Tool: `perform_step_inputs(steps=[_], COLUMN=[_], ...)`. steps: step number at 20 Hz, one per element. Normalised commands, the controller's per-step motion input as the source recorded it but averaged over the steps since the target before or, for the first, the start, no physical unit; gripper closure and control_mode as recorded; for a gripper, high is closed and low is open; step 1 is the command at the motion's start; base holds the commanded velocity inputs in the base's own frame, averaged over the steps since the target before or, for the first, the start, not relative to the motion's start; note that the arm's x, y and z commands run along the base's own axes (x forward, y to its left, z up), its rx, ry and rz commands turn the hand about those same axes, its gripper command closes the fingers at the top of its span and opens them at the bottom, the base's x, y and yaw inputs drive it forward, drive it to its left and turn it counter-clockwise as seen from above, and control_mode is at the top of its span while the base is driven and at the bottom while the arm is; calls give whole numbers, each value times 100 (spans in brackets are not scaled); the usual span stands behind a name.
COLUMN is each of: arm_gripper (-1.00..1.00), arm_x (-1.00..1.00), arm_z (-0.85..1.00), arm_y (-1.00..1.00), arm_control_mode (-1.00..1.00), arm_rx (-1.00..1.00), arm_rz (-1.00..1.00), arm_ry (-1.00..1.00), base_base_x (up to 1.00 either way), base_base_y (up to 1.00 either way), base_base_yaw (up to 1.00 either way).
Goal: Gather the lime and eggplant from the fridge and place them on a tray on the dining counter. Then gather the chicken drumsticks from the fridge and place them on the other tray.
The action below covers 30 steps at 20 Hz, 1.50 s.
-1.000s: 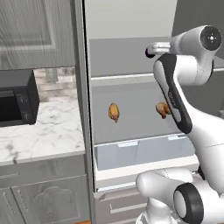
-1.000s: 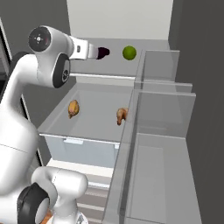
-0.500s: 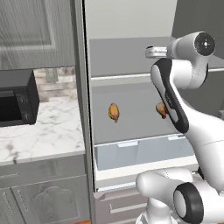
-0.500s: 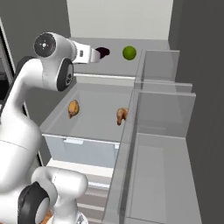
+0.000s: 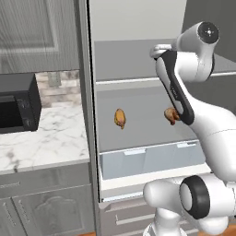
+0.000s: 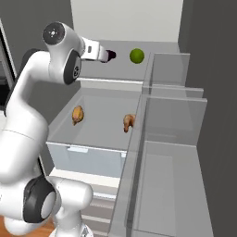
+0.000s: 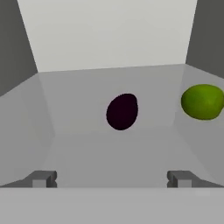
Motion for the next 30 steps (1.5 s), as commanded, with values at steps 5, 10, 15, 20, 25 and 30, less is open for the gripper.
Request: perform_step_inputs(steps=[5,10,15,20,25,30], arm_gripper=[-100,-100,-100,-100,-100,-100], arm_x=[14,20,20,18,24,17], arm_z=[0,0,-3,-1,0,0], arm_y=[-1,0,0,0,0,-7], arm_control_mode=[-100,-100,-100,-100,-100,-100], arm_rx=[0,0,0,0,0,0], arm_rz=[0,0,0,0,0,0], arm_ry=[10,3,2,2,2,2], base_base_x=[0,0,0,0,0,0], base_base_y=[0,0,0,0,0,0], base_base_yaw=[0,0,0,0,0,0])
